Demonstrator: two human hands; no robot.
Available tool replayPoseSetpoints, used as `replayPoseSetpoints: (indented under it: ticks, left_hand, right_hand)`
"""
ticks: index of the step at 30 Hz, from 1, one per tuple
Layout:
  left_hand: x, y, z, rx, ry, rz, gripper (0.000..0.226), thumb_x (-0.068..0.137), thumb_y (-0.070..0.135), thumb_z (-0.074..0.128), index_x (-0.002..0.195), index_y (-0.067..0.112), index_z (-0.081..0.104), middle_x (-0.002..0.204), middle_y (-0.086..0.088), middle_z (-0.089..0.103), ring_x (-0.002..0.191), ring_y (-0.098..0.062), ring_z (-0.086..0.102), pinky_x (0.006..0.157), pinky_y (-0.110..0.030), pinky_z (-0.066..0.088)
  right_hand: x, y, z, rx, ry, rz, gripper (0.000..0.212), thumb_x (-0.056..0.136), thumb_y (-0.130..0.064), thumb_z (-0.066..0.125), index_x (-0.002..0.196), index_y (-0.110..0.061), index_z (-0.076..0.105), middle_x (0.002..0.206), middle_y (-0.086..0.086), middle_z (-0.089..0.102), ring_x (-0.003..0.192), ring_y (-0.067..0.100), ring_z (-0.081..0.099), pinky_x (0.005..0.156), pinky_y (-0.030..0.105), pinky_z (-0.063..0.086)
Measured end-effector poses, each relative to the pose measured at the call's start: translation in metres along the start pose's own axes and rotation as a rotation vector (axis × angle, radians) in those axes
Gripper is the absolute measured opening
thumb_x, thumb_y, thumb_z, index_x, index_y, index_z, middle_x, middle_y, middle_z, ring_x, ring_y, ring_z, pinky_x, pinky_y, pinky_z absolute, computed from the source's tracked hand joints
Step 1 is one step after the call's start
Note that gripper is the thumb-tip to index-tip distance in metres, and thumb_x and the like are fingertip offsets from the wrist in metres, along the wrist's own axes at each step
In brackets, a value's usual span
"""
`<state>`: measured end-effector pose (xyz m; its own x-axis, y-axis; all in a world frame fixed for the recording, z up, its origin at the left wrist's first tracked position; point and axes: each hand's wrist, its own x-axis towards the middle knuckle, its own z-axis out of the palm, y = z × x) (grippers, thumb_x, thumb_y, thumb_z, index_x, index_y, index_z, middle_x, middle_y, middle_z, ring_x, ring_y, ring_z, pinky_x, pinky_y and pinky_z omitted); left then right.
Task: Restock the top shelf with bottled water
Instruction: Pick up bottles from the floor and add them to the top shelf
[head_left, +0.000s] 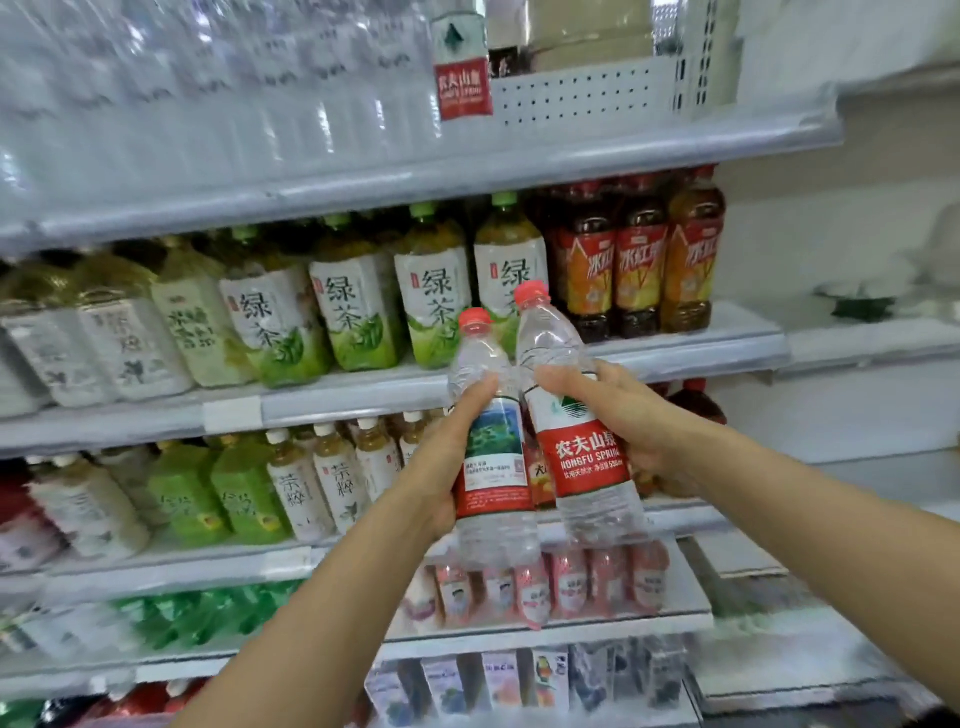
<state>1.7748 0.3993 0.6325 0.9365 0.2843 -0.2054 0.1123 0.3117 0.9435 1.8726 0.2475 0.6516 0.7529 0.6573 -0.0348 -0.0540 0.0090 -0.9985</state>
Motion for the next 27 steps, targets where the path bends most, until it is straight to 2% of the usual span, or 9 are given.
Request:
replayPoseSetpoints:
  ticks: [2,5,8,10,12,15,20,23,27]
  left_hand:
    - [-0.003,0.024,-0.004,0.024,-0.002,0.03,0.06,0.074,0.054,0.07,0.116,0.011,0.067,0.105,-0.019,0.073,0.088,-0.035,0.07,0.086,-0.048,0.058]
    - [-0.001,0.059,-0.008,0.056,0.012,0.091,0.06,0.066,0.056,0.074,0.104,0.01,0.069,0.093,-0.017,0.075,0.073,-0.031,0.07,0.079,-0.044,0.058]
    - [0.004,0.089,-0.008,0.046,0.003,0.16,0.049,0.07,0.052,0.074,0.094,0.01,0.067,0.077,-0.015,0.072,0.061,-0.027,0.066,0.068,-0.039,0.059]
    - [0.009,0.108,-0.007,0.027,-0.007,0.191,0.045,0.074,0.051,0.072,0.092,0.01,0.067,0.074,-0.013,0.072,0.058,-0.025,0.067,0.062,-0.036,0.059]
    - [0.014,0.127,-0.004,0.04,-0.008,0.239,0.05,0.069,0.053,0.073,0.096,0.011,0.068,0.078,-0.014,0.073,0.06,-0.025,0.068,0.06,-0.035,0.06]
    - [0.023,0.152,0.004,0.057,0.014,0.293,0.062,0.059,0.056,0.075,0.101,0.011,0.067,0.084,-0.016,0.073,0.066,-0.028,0.069,0.068,-0.039,0.059]
    - [0.045,0.186,0.019,0.03,0.021,0.366,0.07,0.057,0.057,0.079,0.105,0.009,0.065,0.085,-0.015,0.071,0.065,-0.026,0.068,0.067,-0.038,0.059]
    - [0.061,0.204,0.028,0.025,0.046,0.42,0.069,0.059,0.057,0.08,0.107,0.01,0.064,0.086,-0.015,0.071,0.065,-0.026,0.068,0.069,-0.039,0.058]
    - [0.081,0.224,0.04,0.006,0.123,0.482,0.065,0.071,0.052,0.079,0.116,0.009,0.063,0.091,-0.017,0.07,0.067,-0.028,0.068,0.069,-0.041,0.06]
  right_hand:
    - [0.008,-0.024,0.007,-0.021,0.023,-0.059,0.073,0.057,-0.045,0.082,0.121,-0.018,0.06,0.1,0.014,0.075,0.087,0.032,0.074,0.077,0.044,0.059]
    - [0.019,-0.058,0.014,-0.01,0.076,-0.174,0.073,0.055,-0.044,0.081,0.119,-0.013,0.062,0.101,0.016,0.074,0.083,0.031,0.072,0.072,0.04,0.059]
    - [0.028,-0.09,0.013,-0.004,0.095,-0.267,0.064,0.064,-0.041,0.081,0.117,-0.01,0.063,0.101,0.018,0.074,0.084,0.035,0.072,0.079,0.047,0.059]
    - [0.032,-0.115,0.009,-0.021,0.114,-0.32,0.05,0.072,-0.035,0.079,0.112,-0.009,0.064,0.096,0.018,0.074,0.079,0.033,0.072,0.073,0.044,0.06]
    - [0.036,-0.141,0.005,-0.025,0.113,-0.373,0.049,0.067,-0.034,0.079,0.107,-0.009,0.064,0.088,0.015,0.074,0.071,0.029,0.072,0.064,0.038,0.06]
    - [0.049,-0.183,0.0,-0.074,0.122,-0.477,0.055,0.06,-0.039,0.079,0.105,-0.012,0.063,0.089,0.011,0.075,0.071,0.025,0.073,0.062,0.035,0.059]
    - [0.084,-0.251,-0.016,-0.007,0.127,-0.631,0.038,0.078,-0.028,0.078,0.106,-0.009,0.062,0.084,0.004,0.075,0.073,0.021,0.074,0.066,0.036,0.059]
    - [0.113,-0.283,-0.03,0.03,0.186,-0.692,0.044,0.078,-0.027,0.081,0.111,-0.008,0.06,0.092,0.008,0.075,0.081,0.025,0.075,0.072,0.041,0.061]
    - [0.154,-0.305,-0.044,-0.013,0.226,-0.702,0.057,0.074,-0.029,0.085,0.119,-0.009,0.054,0.097,0.008,0.073,0.079,0.023,0.075,0.073,0.043,0.061]
